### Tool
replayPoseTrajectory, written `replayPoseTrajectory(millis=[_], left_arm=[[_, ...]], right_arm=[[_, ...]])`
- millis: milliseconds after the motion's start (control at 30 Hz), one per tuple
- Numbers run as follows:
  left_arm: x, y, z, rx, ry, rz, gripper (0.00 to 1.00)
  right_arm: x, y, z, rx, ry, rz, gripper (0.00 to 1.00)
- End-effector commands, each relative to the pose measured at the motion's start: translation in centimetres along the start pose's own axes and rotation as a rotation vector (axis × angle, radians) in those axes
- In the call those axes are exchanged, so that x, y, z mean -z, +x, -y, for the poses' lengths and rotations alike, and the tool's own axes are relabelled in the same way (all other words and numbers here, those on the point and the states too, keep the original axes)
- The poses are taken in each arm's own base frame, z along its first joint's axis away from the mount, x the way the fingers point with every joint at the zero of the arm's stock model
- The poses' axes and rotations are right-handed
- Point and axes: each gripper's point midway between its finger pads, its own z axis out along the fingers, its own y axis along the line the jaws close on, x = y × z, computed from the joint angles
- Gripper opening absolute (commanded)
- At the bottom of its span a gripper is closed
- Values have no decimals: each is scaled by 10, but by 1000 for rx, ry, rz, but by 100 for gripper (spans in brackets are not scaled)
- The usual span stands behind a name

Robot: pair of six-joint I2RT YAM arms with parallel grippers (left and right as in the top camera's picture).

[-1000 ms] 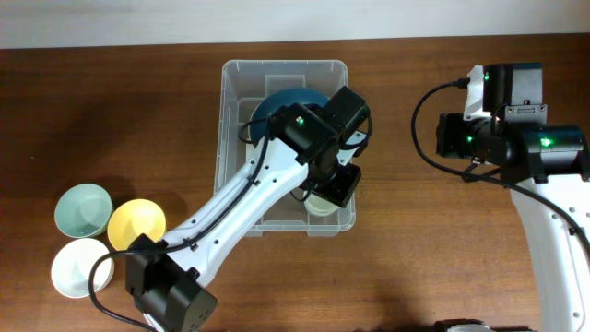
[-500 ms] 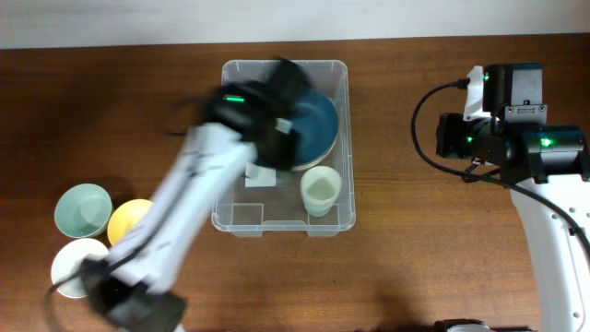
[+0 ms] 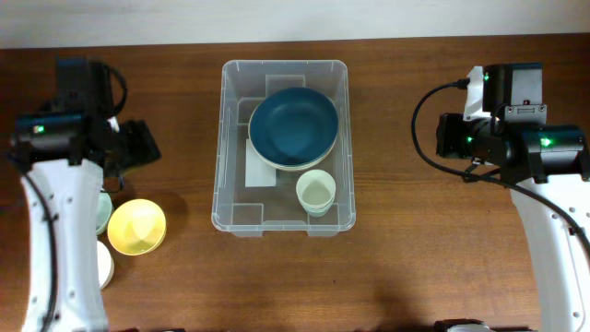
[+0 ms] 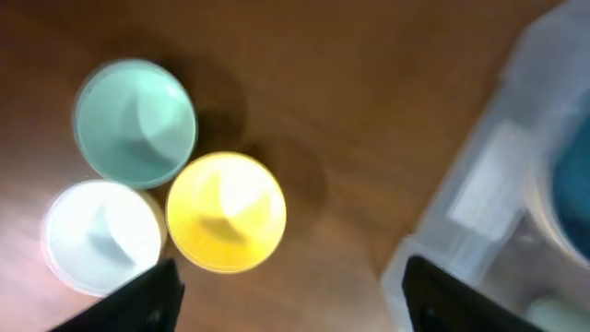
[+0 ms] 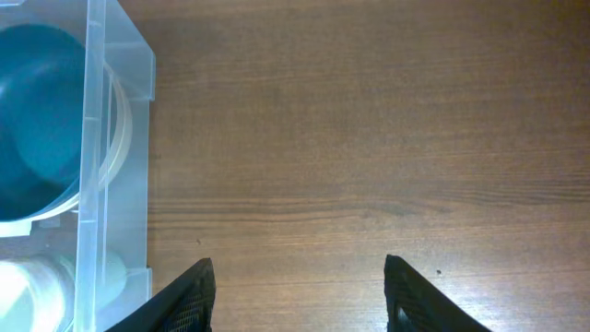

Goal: Pack container
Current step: 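Grasp the yellow bowl with the left gripper and place it in container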

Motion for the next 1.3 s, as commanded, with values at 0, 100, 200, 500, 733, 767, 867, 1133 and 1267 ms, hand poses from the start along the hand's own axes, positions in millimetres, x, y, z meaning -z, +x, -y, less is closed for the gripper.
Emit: replayPoseTrajectory(millis=[0, 100, 200, 500, 733, 767, 867, 1133, 1267], left_arm=[[-61, 34, -3, 39, 23, -146, 82], [-100, 58, -4, 47, 30, -199, 83], [-134, 81, -7, 44, 13, -247, 83], [-185, 97, -6, 39, -11, -315, 83], [-204, 98, -4, 38, -15, -328, 35], [-204, 97, -4, 38, -14, -325, 26], [-202, 89, 0, 39, -1, -307, 1], [-139, 37, 41, 2, 129, -214, 1], [-71, 7, 76, -81, 215, -61, 1]], right_arm=[[0, 0, 5, -12, 22, 0, 54], [0, -1, 5, -12, 22, 0, 54], [0, 0, 5, -12, 22, 0, 54], [0, 0, 5, -12, 22, 0, 54], [0, 0, 5, -11, 22, 0, 54], [0, -1, 5, -11, 23, 1, 54], [0, -1, 5, -11, 23, 1, 54], [0, 0, 5, -12, 23, 0, 54], [0, -1, 5, -11, 23, 1, 55]])
